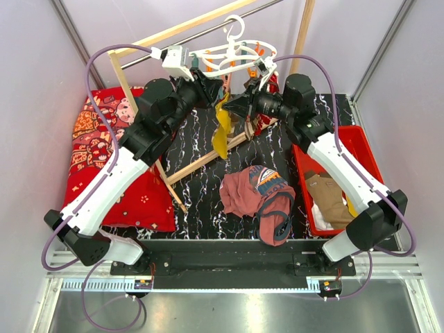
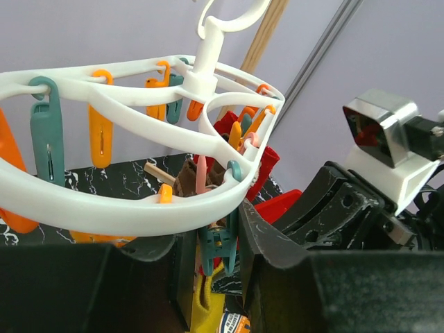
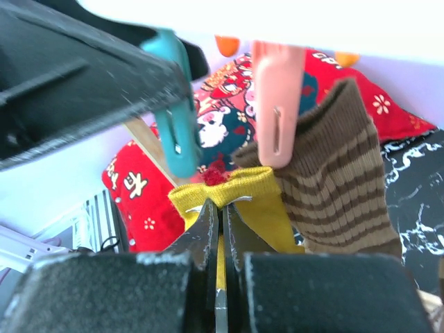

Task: Clip the socks to the hanger
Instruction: Clamp the sock onto the hanger.

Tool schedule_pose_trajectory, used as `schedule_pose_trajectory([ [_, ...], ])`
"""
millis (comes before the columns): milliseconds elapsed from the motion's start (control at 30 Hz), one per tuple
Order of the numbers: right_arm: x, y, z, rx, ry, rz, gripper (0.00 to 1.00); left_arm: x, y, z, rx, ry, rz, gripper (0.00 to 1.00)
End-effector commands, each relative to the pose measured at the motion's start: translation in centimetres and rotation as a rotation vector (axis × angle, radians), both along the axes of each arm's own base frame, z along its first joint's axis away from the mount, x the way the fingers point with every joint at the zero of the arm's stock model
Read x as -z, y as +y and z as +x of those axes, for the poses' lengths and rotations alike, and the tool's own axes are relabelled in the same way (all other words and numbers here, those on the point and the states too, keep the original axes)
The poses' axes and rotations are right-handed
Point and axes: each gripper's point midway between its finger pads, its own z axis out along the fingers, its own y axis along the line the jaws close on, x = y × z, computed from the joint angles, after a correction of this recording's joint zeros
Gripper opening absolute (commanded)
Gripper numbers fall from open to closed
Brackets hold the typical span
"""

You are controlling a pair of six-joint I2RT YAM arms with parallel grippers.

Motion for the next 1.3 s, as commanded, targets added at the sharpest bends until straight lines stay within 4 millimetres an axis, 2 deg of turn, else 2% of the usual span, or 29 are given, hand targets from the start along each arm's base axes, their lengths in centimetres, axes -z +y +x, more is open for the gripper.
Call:
schedule_pose_trajectory([
  [0, -4.2, 0.8, -0.8, -0.046, -0.100, 0.078, 0.01, -2.0, -0.1, -1.4, 0.050, -0.058, -0.032, 0.00],
  [167, -5.2, 0.8, -0.7, -0.045, -0.119, 0.090, 0.01, -1.6, 0.0, -1.1, 0.036, -0.060, -0.014, 0.00],
  [500, -5.4, 0.7, -0.6, -0.030, -0.097, 0.104, 0.00, -1.0, 0.3, -0.8, 0.019, -0.072, 0.011, 0.00],
  [733, -6.5, 0.3, -0.8, -0.014, -0.100, 0.125, 0.00, -0.8, 0.3, -1.0, 0.023, -0.074, 0.029, 0.00],
  [1267, -7.5, -0.3, -0.7, -0.002, -0.084, 0.157, 0.00, -0.8, 0.4, -1.6, 0.041, -0.082, 0.017, 0.00],
])
